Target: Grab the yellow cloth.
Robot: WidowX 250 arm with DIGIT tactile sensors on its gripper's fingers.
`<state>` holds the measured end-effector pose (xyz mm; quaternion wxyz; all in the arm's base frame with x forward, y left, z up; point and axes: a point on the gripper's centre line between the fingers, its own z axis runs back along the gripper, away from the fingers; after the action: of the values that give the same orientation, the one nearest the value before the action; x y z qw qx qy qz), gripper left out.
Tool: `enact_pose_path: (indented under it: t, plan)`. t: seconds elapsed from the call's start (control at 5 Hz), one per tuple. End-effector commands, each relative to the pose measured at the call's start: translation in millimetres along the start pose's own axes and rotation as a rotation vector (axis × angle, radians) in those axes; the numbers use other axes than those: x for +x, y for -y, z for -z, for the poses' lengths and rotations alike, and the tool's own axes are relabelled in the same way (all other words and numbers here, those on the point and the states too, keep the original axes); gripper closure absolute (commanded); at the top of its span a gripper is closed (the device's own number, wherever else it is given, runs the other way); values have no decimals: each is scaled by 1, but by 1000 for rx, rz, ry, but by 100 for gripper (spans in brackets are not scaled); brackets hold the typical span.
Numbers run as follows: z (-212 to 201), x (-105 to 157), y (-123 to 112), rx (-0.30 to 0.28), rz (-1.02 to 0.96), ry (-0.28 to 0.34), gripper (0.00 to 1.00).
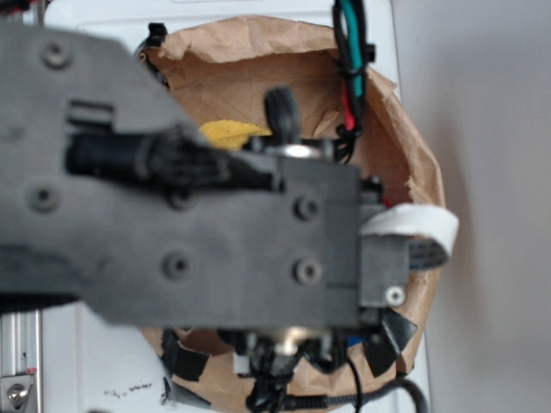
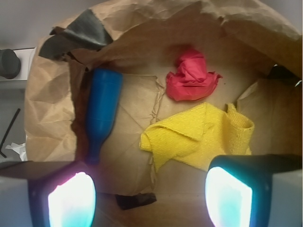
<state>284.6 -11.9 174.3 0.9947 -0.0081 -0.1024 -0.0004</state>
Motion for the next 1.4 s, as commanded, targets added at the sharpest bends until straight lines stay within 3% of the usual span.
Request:
enact_pose_path:
  t: [0.0,0.8,1.0,1.2]
  plan:
    - [-11,-27,-25,-12,-7,36,0]
    - [-11,-27,-25,-12,-7,36,0]
    - [16,-17,-26,4,10,41,0]
    - [40,-8,-29,-15,-45,66,0]
